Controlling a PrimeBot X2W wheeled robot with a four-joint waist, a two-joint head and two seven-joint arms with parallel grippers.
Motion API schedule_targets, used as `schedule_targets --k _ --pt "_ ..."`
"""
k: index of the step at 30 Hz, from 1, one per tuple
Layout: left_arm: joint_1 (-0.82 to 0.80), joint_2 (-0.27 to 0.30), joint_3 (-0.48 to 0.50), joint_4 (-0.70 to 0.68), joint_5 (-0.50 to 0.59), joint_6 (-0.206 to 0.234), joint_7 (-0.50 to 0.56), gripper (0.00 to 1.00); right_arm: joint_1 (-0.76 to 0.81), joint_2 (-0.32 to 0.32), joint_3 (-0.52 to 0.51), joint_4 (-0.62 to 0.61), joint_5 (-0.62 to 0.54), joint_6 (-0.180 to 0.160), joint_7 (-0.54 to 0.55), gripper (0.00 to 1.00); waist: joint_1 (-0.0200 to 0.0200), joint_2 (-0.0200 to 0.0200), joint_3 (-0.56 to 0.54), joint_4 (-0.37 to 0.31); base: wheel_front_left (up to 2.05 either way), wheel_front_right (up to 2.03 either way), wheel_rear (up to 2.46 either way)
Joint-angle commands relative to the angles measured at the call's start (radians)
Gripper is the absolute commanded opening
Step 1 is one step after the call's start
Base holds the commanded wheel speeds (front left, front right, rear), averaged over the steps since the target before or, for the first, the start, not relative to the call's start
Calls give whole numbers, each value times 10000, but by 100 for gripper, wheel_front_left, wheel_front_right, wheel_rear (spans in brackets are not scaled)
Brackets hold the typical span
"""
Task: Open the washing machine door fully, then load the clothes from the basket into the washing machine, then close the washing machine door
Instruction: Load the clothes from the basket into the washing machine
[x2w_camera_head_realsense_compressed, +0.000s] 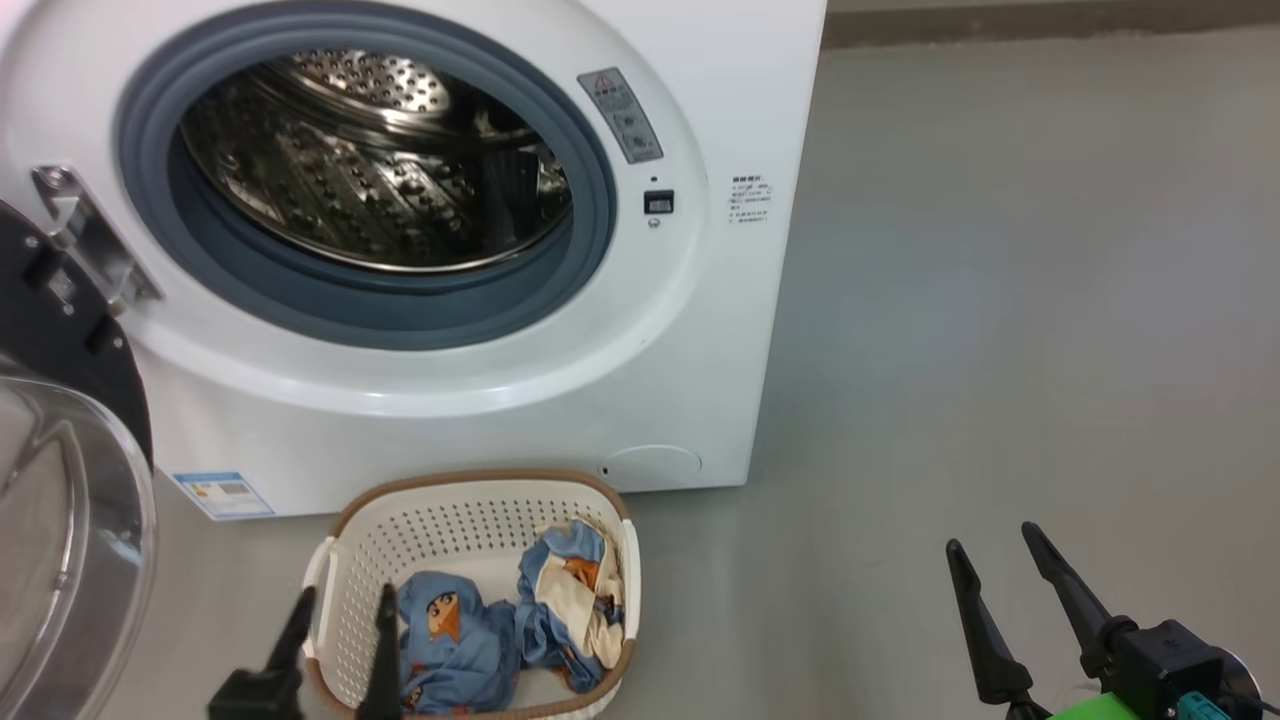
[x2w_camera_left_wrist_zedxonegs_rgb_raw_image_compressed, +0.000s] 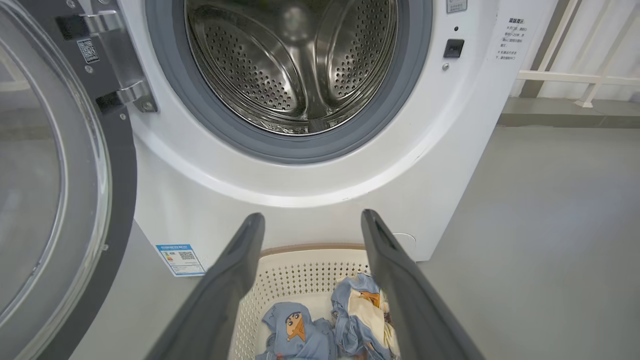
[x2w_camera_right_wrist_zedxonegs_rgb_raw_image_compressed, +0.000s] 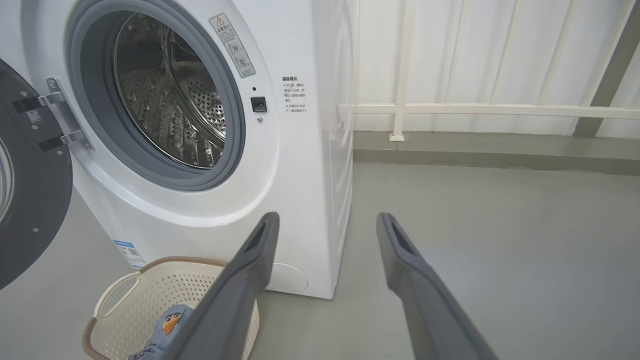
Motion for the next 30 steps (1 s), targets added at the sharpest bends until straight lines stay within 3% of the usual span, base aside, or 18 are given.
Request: schedule_targets --k 1,9,18,30 --pt "-549 49 244 -11 -73 -112 -78 100 -403 -116 318 -277 74 16 -57 100 0 0 199 -43 0 0 0" --pt "-2143 -295 -376 2382 -382 -705 -26 100 -909 -235 503 -514 181 16 -103 100 0 0 1311 -372 0 0 0" --pt "-4942 -506 -746 6104 -1197 -1448 8 100 -1887 -364 712 -748 351 16 -267 100 0 0 3404 -1190 0 0 0" --pt "-7538 -285 -1166 8970 -1434 -1732 260 100 -3347 -281 1311 -525 670 16 -461 100 0 0 5797 -2106 0 0 0"
